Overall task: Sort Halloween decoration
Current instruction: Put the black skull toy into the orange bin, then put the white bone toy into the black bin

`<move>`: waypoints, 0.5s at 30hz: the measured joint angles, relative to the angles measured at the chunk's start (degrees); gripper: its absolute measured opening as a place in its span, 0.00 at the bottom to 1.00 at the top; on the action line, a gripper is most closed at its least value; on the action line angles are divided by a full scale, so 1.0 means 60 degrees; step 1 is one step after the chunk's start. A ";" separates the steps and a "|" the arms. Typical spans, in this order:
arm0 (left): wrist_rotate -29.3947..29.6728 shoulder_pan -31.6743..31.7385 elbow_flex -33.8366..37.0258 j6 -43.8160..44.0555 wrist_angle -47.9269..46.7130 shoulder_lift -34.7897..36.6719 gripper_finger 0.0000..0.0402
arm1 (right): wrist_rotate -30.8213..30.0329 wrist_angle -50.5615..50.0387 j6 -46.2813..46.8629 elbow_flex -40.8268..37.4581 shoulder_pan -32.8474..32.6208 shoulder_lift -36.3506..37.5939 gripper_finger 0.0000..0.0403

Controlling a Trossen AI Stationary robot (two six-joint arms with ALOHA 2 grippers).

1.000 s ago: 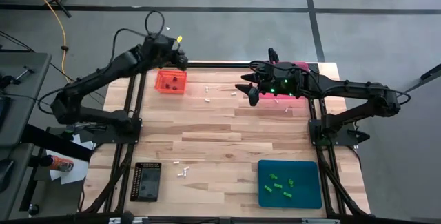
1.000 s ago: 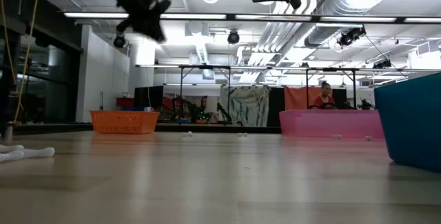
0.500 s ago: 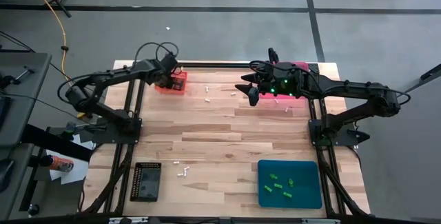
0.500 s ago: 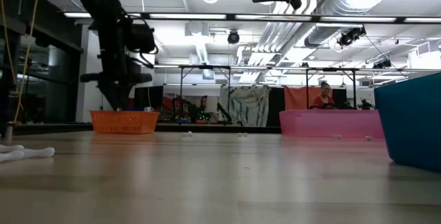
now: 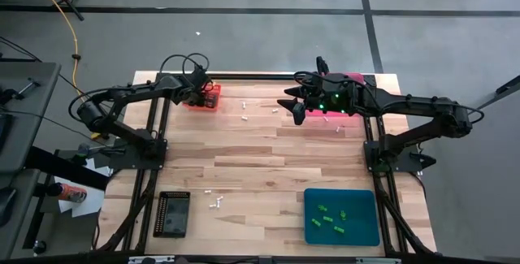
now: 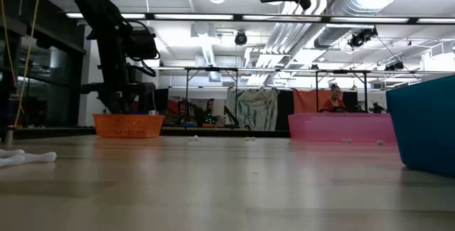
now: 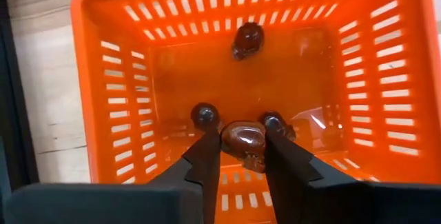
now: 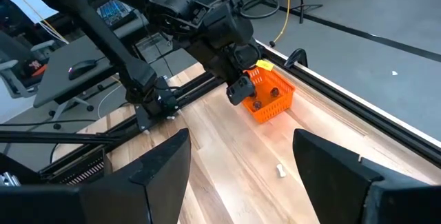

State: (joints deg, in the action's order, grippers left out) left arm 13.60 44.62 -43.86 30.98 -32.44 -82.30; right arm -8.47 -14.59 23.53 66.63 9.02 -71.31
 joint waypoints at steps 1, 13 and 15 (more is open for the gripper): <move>0.0015 0.0000 0.0000 0.0022 -0.0006 0.0000 0.22 | 0.0000 0.0000 0.0000 0.0000 0.0000 0.0000 0.62; -0.0622 0.0000 -0.0187 -0.0473 0.0477 0.0028 0.49 | 0.0000 -0.0182 -0.0049 0.0000 0.0000 0.0000 0.62; -0.0822 0.0000 -0.0363 -0.0871 0.0473 0.0193 0.51 | 0.0001 -0.0182 -0.0080 0.0000 0.0000 0.0000 0.62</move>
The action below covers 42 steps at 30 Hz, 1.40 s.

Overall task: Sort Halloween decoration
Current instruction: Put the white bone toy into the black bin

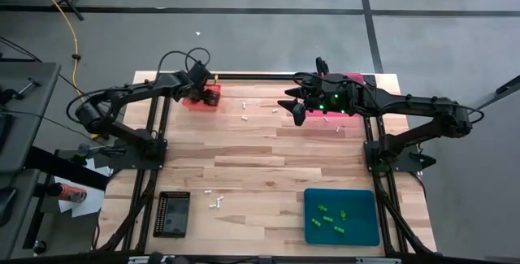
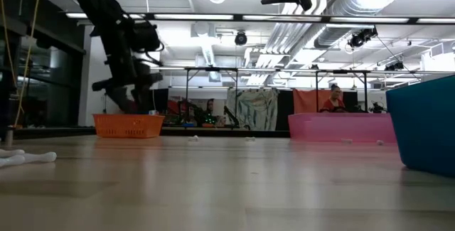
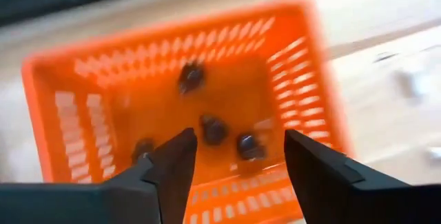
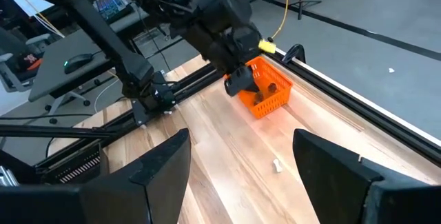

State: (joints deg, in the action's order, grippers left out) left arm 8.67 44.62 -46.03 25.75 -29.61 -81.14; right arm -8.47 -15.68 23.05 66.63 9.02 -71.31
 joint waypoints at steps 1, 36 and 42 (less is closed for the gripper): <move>-0.0093 0.0000 -0.0118 -0.0212 0.0027 0.0131 0.52 | 0.0003 0.0000 0.0000 0.0000 0.0000 0.0000 0.62; -0.0404 -0.7846 -0.1495 -0.2499 -0.3242 0.3338 0.50 | 0.0163 -0.0773 0.0175 0.0000 -0.0007 -0.0004 0.62; -0.0212 -1.0329 -0.1491 -0.1800 -0.3990 0.2390 0.50 | 0.0161 -0.1009 0.0157 0.0000 -0.0007 -0.0004 0.62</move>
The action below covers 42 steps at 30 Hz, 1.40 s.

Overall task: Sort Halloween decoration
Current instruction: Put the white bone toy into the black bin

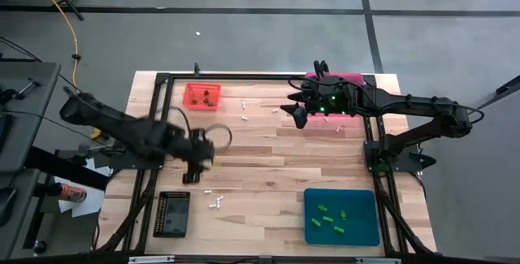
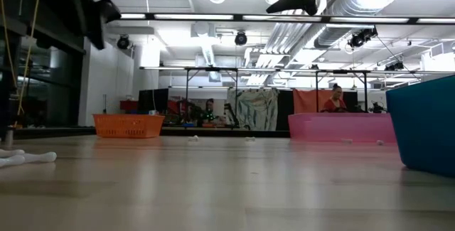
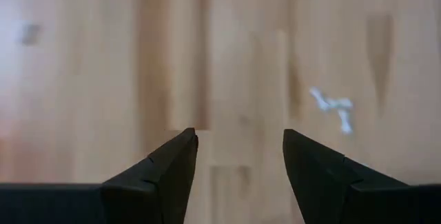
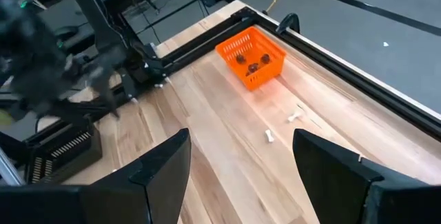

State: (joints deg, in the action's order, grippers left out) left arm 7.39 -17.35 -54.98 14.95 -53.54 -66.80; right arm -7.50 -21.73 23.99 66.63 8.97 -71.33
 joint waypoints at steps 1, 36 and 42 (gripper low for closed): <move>-0.0070 -0.0334 0.0000 0.0095 0.0023 -0.0197 0.50 | 0.0001 -0.0004 0.0000 0.0000 0.0000 0.0000 0.62; -0.0205 -0.2583 0.1192 0.3029 0.2657 -0.4504 0.50 | -0.0020 -0.1090 -0.0250 0.0004 0.0000 0.0000 0.62; 0.0008 -0.2749 0.1180 0.3241 0.2669 -0.4652 0.44 | -0.0020 -0.1090 -0.0253 0.0004 0.0000 0.0000 0.62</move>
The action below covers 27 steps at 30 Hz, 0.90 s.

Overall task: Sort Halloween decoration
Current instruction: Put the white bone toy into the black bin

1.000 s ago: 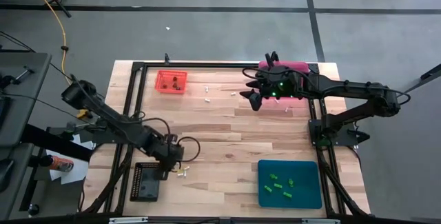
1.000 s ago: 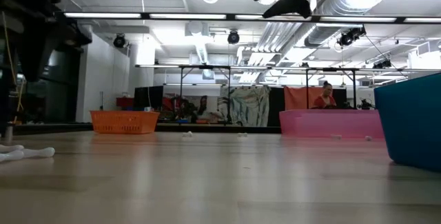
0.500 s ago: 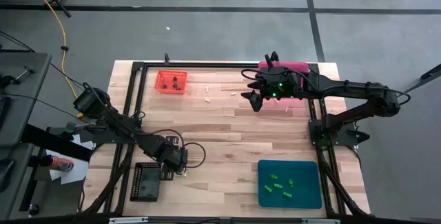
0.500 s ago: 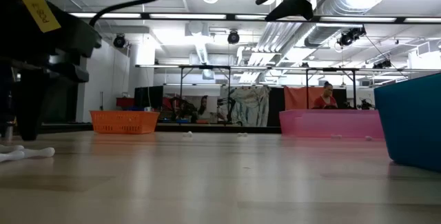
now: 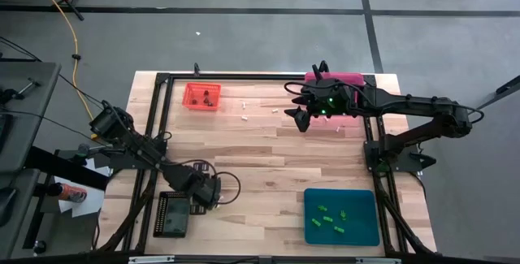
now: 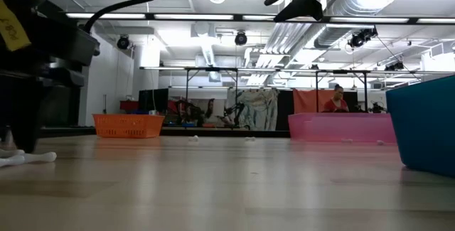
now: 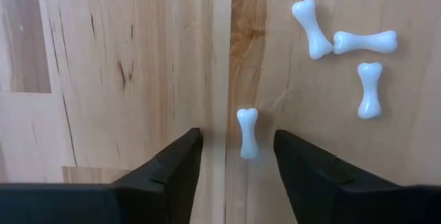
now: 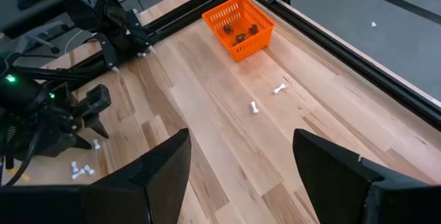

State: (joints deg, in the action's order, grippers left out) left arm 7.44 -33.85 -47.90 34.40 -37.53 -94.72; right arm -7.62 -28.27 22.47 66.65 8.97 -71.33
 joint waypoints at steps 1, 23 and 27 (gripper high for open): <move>0.0057 -0.0015 0.0001 0.0003 0.0003 -0.0001 0.42 | 0.0000 0.0000 -0.0001 0.0000 0.0000 0.0000 0.62; 0.0429 0.0007 0.0029 0.0236 0.0014 -0.0033 0.01 | -0.0244 0.0000 0.0002 0.0000 0.0000 0.0000 0.62; 0.0426 0.0011 0.0033 0.0261 0.0017 -0.0033 0.01 | -0.0244 0.0000 0.0002 0.0000 0.0000 0.0000 0.62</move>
State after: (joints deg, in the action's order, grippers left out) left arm 10.00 -33.78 -47.70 35.97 -37.43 -94.91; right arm -9.08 -28.27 22.48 66.65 8.97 -71.33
